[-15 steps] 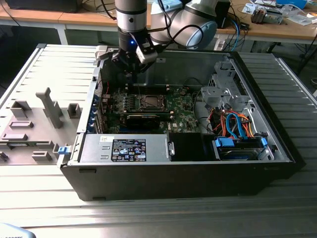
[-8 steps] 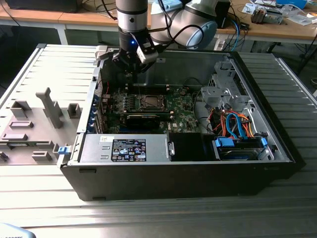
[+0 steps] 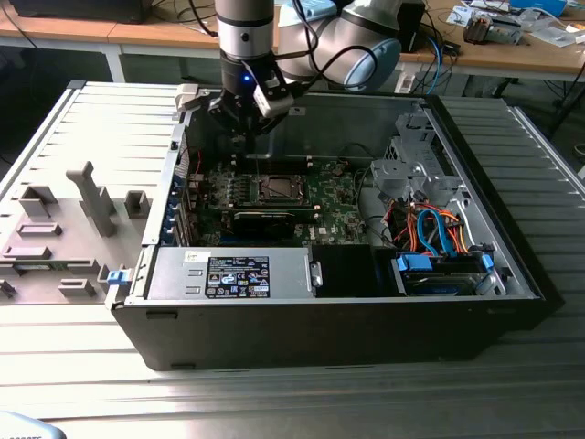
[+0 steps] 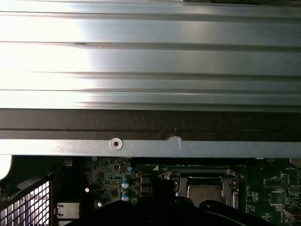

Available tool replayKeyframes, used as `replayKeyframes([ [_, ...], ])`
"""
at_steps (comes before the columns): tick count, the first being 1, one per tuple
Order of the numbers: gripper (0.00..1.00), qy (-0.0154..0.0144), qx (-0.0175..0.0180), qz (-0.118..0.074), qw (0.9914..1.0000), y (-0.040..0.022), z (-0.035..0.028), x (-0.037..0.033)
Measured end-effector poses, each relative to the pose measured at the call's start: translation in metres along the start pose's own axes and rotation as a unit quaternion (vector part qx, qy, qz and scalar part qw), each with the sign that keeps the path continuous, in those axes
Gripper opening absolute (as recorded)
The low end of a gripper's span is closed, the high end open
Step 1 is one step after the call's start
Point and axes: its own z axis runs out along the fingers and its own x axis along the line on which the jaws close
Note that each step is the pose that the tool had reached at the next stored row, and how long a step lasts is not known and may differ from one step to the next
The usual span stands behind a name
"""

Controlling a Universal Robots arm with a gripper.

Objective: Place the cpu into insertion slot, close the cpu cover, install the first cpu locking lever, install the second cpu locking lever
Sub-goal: 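Install the first cpu locking lever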

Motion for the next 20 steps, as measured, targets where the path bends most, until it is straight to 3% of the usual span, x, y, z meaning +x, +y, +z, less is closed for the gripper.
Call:
replayKeyframes([
  [20, 0.11, 0.0000, 0.0000, 0.000, 1.00000, -0.0001, 0.0002, -0.0073],
])
